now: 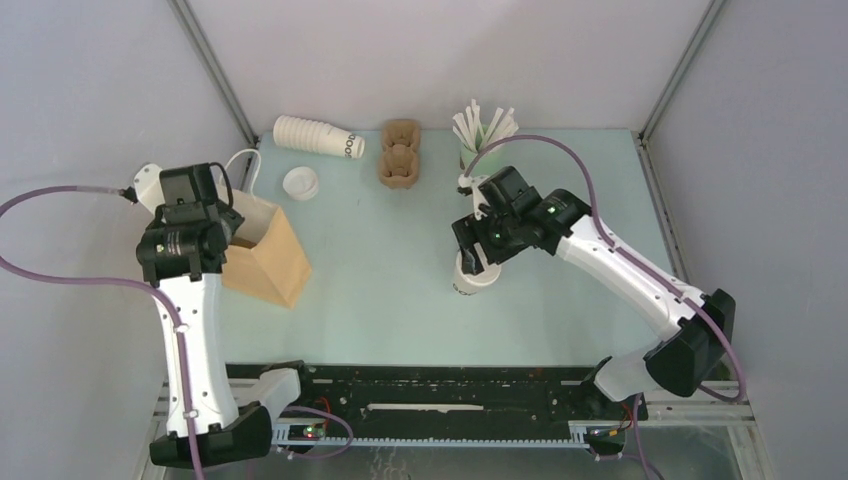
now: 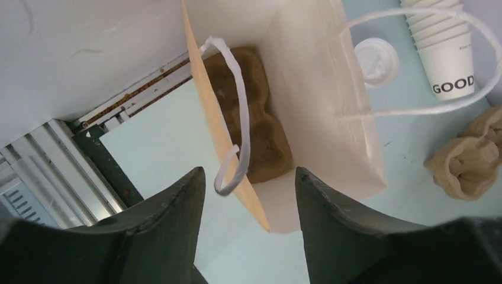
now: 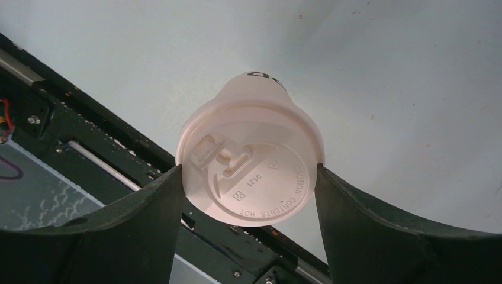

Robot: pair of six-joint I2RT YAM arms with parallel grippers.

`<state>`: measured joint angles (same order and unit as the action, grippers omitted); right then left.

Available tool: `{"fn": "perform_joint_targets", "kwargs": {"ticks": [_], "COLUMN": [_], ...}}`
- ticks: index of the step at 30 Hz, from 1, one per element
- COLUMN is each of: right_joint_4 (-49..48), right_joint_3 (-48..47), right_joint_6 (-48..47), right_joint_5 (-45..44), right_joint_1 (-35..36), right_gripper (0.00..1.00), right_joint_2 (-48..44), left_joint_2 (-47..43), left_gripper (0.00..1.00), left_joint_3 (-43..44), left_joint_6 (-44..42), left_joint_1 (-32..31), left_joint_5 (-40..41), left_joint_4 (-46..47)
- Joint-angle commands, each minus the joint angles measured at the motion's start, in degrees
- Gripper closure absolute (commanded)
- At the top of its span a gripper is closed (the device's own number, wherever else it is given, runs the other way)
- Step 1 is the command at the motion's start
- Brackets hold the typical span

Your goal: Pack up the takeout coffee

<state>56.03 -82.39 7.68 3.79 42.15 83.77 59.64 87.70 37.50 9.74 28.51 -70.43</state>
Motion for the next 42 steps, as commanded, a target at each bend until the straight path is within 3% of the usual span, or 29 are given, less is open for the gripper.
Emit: {"fn": "perform_joint_targets", "kwargs": {"ticks": [1,2,3,4,5,6,7,10,13,18,23,28,33,38,42], "right_joint_4": [0.11,0.16,0.14,0.00,-0.25,-0.49,-0.77,-1.17,-1.52,-0.56,2.41,6.98,10.77,12.55,12.76], "right_joint_3": [-0.05,0.03,0.03,0.16,0.25,0.34,0.38,0.56,0.71,0.24,-2.89,-8.25,-14.54,-23.04,-27.48], "right_joint_6": [0.80,0.84,0.84,0.80,0.76,0.76,0.83,1.31,1.46,2.62,5.60,6.36,5.67,5.22,6.47], "right_joint_5": [3.74,4.49,5.46,6.42,7.54,8.62,9.67,11.84,12.83,13.89,15.51,14.14,11.78,11.19,12.76], "right_joint_1": [-2.43,-3.11,-3.77,-4.47,-5.22,-5.95,-6.77,-9.05,-11.11,-13.57,-15.83,-18.65,-22.45,-23.13,-23.16], "right_gripper": [0.31,0.32,0.33,0.33,0.33,0.34,0.34,0.35,0.35,0.37,0.38,0.38,0.39,0.40,0.41], "right_joint_2": [-4.24,-5.01,-5.59,-6.22,-6.90,-7.59,-8.37,-10.63,-13.23,-16.81,-20.00,-22.42,-23.34,-21.08,-18.03], "left_joint_2": [0.12,0.47,0.58,0.65,0.53,0.17,-0.38,-3.66,-7.35,-8.35,-0.79,7.01,16.67,25.11,28.55], "left_gripper": [0.39,0.41,0.51,0.66,0.88,0.97,0.99,1.00,1.00,1.00,1.00,1.00,1.00,1.00,1.00], "left_joint_3": [-1.85,-2.27,-2.73,-2.82,-2.42,-1.92,-1.40,-1.22,-3.48,-8.53,-10.81,-5.17,7.34,21.06,25.93], "left_joint_6": [-2.66,-3.98,-5.45,-6.87,-7.99,-8.96,-9.56,-7.82,-7.09,-1.67,-1.23,-2.18,-5.59,-7.99,-9.53], "left_joint_1": [1.67,1.72,1.69,1.73,1.77,1.71,1.69,-0.59,-9.79,-28.51,-42.40,-45.90,-46.49,-48.19,-48.73], "left_joint_5": [3.52,3.65,3.28,2.58,1.16,-2.67,-6.27,-20.43,-34.99,-45.28,-48.39,-49.91,-53.73,-56.57,-56.68], "left_joint_4": [7.54,8.31,9.21,9.59,9.64,9.60,9.50,10.54,17.86,29.11,34.14,36.07,34.28,31.60,29.20]}}
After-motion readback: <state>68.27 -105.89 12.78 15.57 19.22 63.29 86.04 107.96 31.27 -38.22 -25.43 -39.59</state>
